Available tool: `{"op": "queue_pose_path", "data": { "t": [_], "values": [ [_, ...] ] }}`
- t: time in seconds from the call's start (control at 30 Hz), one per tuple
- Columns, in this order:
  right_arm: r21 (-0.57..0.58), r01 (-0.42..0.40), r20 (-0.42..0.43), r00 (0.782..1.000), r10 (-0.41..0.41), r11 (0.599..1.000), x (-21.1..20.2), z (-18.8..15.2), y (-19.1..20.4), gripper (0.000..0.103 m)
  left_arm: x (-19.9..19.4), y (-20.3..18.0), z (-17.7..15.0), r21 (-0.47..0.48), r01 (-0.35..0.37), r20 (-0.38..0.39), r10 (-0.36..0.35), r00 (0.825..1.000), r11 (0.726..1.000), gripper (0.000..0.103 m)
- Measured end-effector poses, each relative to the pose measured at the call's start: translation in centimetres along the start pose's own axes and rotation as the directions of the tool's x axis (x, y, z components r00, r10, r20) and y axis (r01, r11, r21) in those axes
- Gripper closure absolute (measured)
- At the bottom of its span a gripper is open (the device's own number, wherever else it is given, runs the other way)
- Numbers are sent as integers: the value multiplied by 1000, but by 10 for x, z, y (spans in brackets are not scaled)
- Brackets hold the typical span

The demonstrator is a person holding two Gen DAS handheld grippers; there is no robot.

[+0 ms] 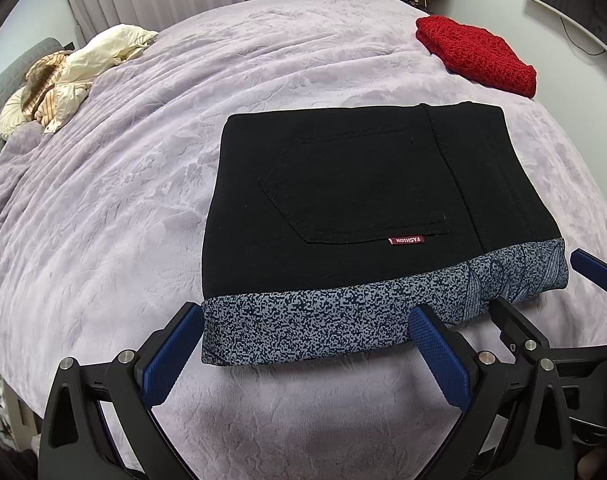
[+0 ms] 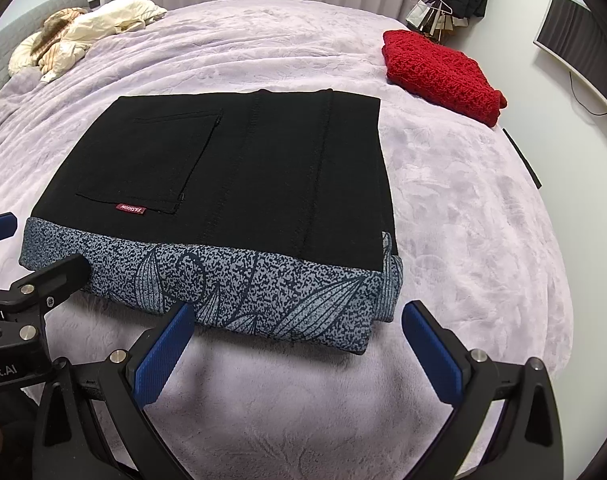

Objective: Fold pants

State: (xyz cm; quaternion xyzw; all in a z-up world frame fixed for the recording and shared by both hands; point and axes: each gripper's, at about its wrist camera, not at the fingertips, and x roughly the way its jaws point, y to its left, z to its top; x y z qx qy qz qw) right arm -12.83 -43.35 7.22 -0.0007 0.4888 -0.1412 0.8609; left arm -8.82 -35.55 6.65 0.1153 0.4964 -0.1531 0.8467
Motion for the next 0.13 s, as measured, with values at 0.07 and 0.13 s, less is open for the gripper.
{"op": "queue_pose_path", "data": {
  "t": [0.07,0.13],
  "values": [
    [4,-3,4,1000,3,1000,0,-1,-3,0,-2,-4,0,8,2,6,-2,1000,1000,0],
    [10,-1,15,1000,1,1000,-2,-3,-11,0,-3,-13,4,18,14,3,-14,1000,1000,0]
  ]
}}
